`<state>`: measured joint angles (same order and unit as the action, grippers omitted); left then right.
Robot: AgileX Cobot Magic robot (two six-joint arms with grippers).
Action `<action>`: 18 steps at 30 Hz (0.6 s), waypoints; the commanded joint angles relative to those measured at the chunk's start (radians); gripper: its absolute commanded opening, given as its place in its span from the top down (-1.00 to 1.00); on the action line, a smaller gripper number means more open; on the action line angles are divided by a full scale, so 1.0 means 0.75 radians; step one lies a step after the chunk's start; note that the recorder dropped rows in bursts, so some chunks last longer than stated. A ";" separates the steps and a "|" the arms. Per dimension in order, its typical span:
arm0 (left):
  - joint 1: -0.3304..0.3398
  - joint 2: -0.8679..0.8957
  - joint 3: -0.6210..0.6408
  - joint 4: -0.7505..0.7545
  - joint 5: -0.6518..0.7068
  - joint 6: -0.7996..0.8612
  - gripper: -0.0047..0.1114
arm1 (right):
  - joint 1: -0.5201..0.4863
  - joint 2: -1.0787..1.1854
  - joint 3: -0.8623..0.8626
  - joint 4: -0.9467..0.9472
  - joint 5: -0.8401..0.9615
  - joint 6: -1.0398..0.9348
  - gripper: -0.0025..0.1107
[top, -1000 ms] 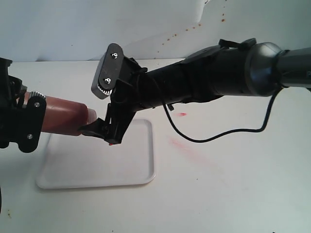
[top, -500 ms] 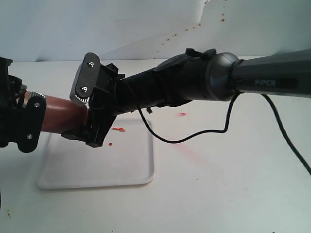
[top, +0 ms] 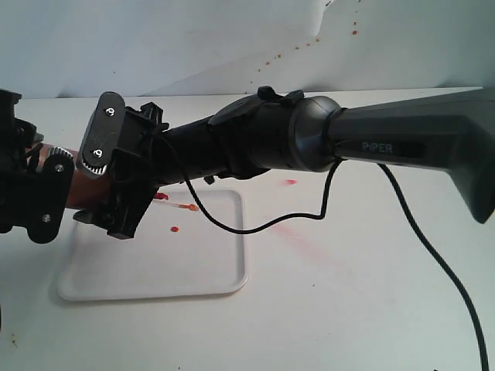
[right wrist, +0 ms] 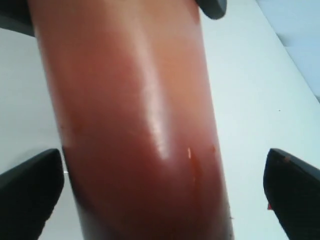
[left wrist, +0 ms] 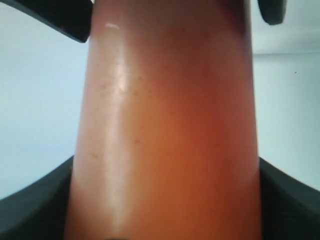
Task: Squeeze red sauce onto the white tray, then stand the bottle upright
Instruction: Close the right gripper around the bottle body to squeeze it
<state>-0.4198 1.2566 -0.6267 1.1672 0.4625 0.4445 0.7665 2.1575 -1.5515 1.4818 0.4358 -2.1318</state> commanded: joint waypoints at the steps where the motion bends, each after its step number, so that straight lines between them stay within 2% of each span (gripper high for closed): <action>1: -0.006 -0.016 -0.008 0.021 -0.024 -0.022 0.92 | 0.005 -0.001 -0.007 -0.004 0.006 -0.015 -0.91; 18: -0.006 -0.016 -0.008 0.028 -0.024 -0.022 0.92 | 0.009 0.025 -0.009 0.037 -0.033 -0.015 -0.91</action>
<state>-0.4198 1.2566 -0.6267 1.1758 0.4625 0.4445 0.7665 2.1620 -1.5515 1.4886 0.4031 -2.1318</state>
